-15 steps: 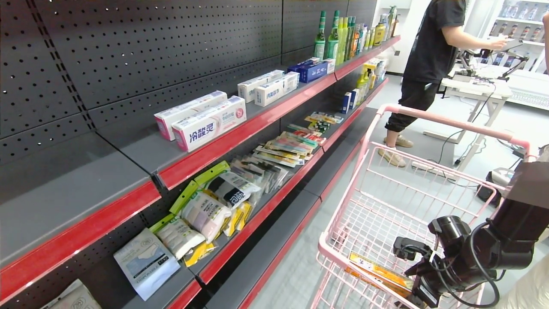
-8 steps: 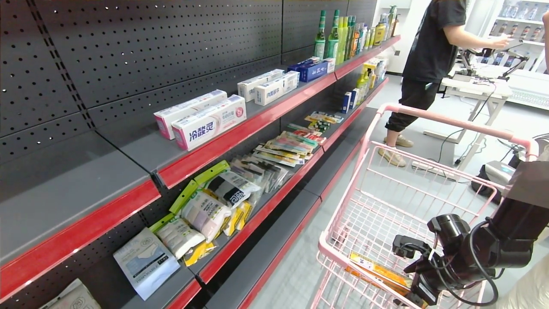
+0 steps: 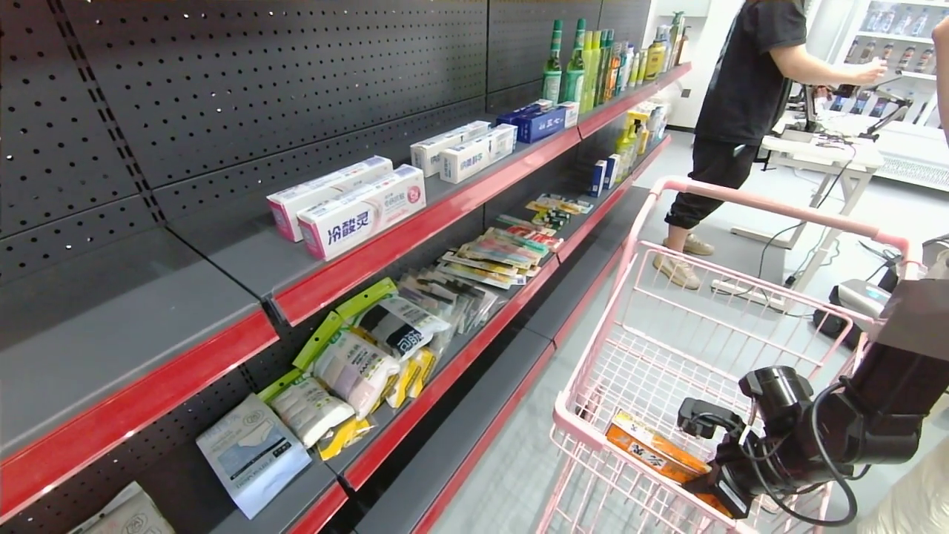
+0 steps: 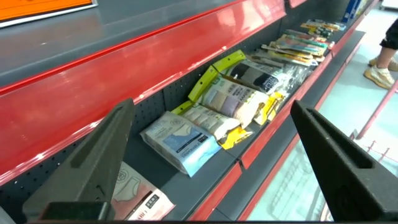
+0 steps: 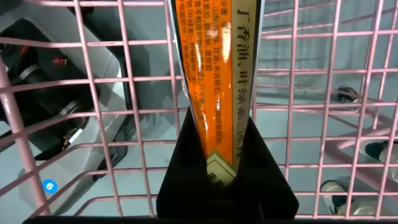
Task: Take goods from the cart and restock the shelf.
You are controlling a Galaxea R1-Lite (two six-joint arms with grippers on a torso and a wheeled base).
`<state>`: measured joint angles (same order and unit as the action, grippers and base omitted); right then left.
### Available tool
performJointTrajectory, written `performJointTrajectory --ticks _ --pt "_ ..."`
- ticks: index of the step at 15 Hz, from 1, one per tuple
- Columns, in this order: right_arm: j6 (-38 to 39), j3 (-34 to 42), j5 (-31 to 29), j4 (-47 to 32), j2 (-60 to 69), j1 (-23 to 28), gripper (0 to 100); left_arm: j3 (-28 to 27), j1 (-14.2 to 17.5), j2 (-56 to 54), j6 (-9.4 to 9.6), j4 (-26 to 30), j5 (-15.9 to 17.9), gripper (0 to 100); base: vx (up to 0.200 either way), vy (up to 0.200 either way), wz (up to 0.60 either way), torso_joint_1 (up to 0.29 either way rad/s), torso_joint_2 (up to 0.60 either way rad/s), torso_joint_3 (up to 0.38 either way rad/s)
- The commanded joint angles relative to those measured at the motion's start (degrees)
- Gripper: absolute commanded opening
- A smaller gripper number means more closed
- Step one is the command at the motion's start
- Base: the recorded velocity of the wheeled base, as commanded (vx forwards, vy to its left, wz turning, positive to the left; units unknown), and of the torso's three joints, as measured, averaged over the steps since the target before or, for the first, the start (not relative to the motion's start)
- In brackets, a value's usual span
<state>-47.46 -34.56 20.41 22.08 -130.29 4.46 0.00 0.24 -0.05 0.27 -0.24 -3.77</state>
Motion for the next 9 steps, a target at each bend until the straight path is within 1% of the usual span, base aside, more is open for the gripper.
performJointTrajectory --ticks 1,3,5,7,9 --pt "0.88 0.55 1.30 -0.54 0.74 0.46 0 0.00 0.02 0.05 0.00 -0.02 -0.01 100 0.000 0.000 0.00 0.000 0.00 0.000" --pt "3.25 0.72 2.80 -0.54 3.91 0.81 0 0.00 0.02 0.05 0.00 -0.02 -0.01 100 0.000 0.000 0.00 0.000 0.00 0.000" --pt "5.09 2.30 2.88 -0.63 8.92 0.90 0 0.00 0.02 0.05 0.00 -0.02 -0.01 100 0.000 0.000 0.00 0.000 0.00 0.000" --pt "11.16 3.45 2.88 -0.72 13.93 0.46 0 0.00 0.02 0.05 0.00 -0.02 -0.01 100 0.000 0.000 0.00 0.000 0.00 0.000" --pt "20.56 4.15 0.77 -0.63 20.43 -0.33 0 0.00 0.02 0.05 0.00 -0.02 -0.01 100 0.000 0.000 0.00 0.000 0.00 0.000"
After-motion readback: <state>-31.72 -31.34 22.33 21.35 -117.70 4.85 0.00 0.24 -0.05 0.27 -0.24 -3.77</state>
